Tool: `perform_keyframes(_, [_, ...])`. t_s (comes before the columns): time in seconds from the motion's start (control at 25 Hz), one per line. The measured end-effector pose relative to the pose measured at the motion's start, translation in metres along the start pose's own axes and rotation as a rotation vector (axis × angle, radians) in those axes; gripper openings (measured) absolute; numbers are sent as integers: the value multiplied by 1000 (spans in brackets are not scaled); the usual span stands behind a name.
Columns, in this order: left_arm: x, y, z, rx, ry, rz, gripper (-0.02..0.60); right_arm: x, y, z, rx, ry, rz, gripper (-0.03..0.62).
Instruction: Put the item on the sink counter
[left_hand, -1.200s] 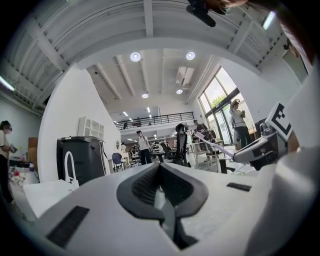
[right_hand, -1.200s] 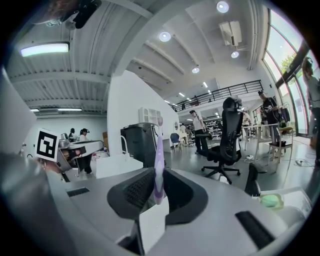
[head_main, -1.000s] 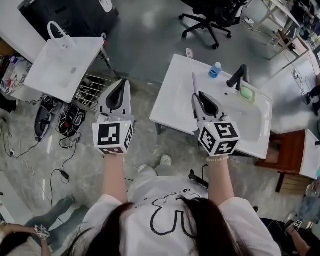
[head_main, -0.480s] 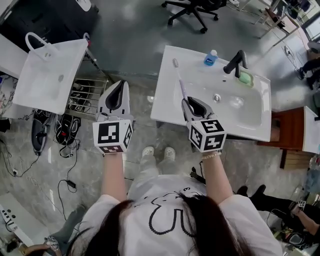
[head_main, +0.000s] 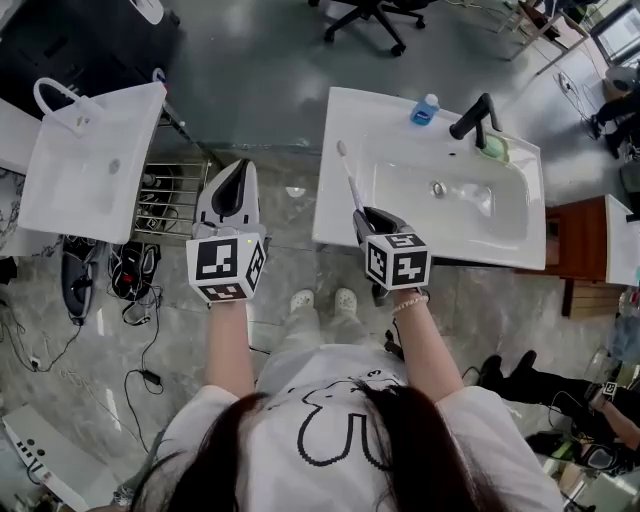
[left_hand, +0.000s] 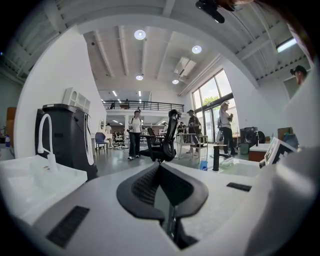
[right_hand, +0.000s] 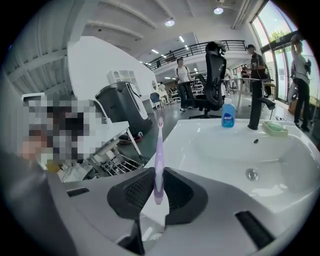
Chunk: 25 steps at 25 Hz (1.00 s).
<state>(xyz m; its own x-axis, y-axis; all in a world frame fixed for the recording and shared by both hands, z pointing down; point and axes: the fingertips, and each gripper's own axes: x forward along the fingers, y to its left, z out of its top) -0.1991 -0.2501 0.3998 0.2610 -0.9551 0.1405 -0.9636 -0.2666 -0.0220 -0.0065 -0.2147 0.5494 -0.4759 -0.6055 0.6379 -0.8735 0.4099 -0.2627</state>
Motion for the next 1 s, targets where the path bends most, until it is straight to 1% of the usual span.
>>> perform_keyframes(0.32, [15,4,-7,-20,6,-37,8,26,-5,-35,9,157,-48,78])
perform_keyframes(0.48, [19,-2,-11,-29,3,-63,8,33,-9,-45,-30,223,-83,78])
perform_keyframes(0.68, [16,-4,-16,-33,14,-70,8,35,-10,-49,-54,244,-108,78])
perform_keyframes(0.84, [9,-2,-19,-33,25,-64,8,35,-10,-53,-113,264,-131,80])
perform_keyframes(1.0, [5,-4,-21,-32,31,-62,8,34,-7,-57,-138,267,-123,83])
